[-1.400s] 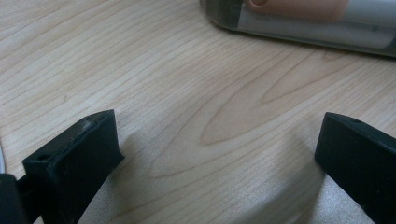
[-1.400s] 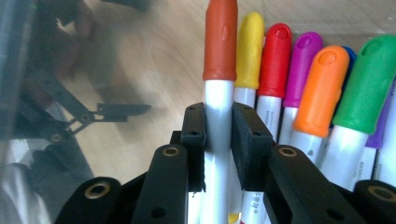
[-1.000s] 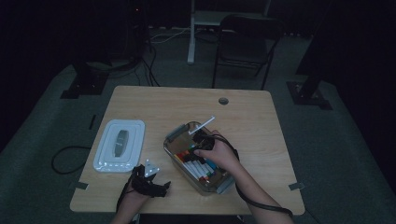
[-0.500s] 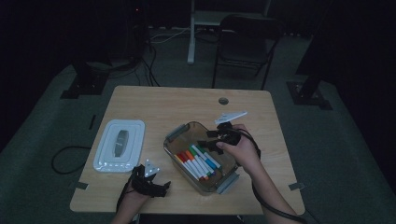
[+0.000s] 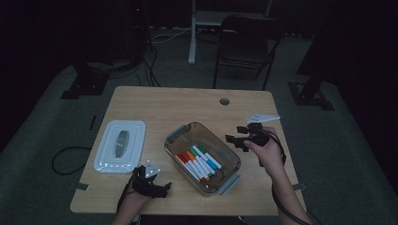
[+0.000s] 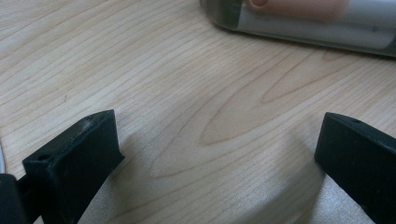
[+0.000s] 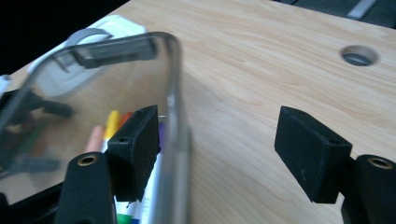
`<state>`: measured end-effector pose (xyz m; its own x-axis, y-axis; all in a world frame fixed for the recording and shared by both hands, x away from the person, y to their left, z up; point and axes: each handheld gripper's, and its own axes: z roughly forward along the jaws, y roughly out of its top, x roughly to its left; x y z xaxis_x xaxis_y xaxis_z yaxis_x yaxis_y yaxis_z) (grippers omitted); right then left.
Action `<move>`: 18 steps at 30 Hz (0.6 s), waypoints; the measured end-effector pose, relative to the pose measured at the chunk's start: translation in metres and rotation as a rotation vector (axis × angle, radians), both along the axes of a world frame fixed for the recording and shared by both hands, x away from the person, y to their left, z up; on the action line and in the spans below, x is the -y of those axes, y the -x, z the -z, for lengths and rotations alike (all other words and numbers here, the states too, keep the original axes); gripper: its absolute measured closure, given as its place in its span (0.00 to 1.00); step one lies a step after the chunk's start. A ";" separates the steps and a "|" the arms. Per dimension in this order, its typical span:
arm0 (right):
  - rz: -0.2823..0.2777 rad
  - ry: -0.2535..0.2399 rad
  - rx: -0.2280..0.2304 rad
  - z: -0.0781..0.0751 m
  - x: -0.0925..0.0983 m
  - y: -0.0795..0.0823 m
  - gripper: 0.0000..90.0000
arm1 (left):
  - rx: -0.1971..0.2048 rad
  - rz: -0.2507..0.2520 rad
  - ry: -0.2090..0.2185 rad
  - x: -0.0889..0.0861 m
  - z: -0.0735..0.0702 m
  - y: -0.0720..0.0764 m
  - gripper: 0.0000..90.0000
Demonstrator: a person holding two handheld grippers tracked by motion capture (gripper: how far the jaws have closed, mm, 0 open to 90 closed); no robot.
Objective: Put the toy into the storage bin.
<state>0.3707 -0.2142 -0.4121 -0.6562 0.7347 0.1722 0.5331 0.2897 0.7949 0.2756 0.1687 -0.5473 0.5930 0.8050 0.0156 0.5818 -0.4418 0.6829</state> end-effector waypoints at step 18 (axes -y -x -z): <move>0.155 0.037 -0.030 0.065 0.047 0.013 0.35 | -0.001 0.001 -0.001 0.000 0.000 0.000 0.01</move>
